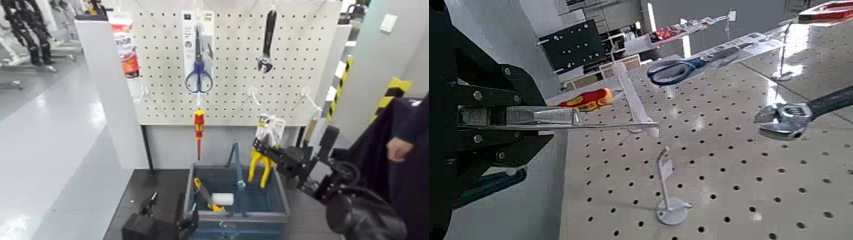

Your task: Put the yellow pliers into the crate.

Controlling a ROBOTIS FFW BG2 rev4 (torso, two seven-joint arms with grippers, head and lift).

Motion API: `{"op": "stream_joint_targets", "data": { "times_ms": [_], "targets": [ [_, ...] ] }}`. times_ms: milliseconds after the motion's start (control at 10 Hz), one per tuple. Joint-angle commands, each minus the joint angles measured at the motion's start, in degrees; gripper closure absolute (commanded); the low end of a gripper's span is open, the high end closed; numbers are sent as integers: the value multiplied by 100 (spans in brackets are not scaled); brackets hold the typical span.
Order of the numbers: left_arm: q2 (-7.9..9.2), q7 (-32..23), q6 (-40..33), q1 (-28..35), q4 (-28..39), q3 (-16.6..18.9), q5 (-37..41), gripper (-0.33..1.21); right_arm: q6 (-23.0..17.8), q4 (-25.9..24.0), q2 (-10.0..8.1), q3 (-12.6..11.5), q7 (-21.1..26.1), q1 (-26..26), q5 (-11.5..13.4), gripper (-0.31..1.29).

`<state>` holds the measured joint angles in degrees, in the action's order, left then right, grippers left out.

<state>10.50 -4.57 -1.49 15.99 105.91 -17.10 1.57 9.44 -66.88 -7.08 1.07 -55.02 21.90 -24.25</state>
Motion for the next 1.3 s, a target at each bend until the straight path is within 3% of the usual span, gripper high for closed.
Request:
{"op": "stream_joint_targets", "data": {
  "times_ms": [100, 900, 1000, 1200, 1300],
  "targets": [
    [4, 0, 0, 0, 0, -4, 1, 22, -48, 245, -39, 148, 0, -2, 52, 110],
    [4, 0, 0, 0, -9, 14, 18, 22, -21, 518, -74, 210, 0, -11, 210, 110],
    [4, 0, 0, 0, -9, 14, 27, 22, 84, 500, -74, 201, 53, -11, 210, 103],
    [4, 0, 0, 0, -9, 14, 18, 22, 304, 430, -66, 192, 88, -19, 245, -26],
    [4, 0, 0, 9, -9, 14, 27, 22, 304, 403, -57, 174, 62, -19, 271, -7]
  ]
}}
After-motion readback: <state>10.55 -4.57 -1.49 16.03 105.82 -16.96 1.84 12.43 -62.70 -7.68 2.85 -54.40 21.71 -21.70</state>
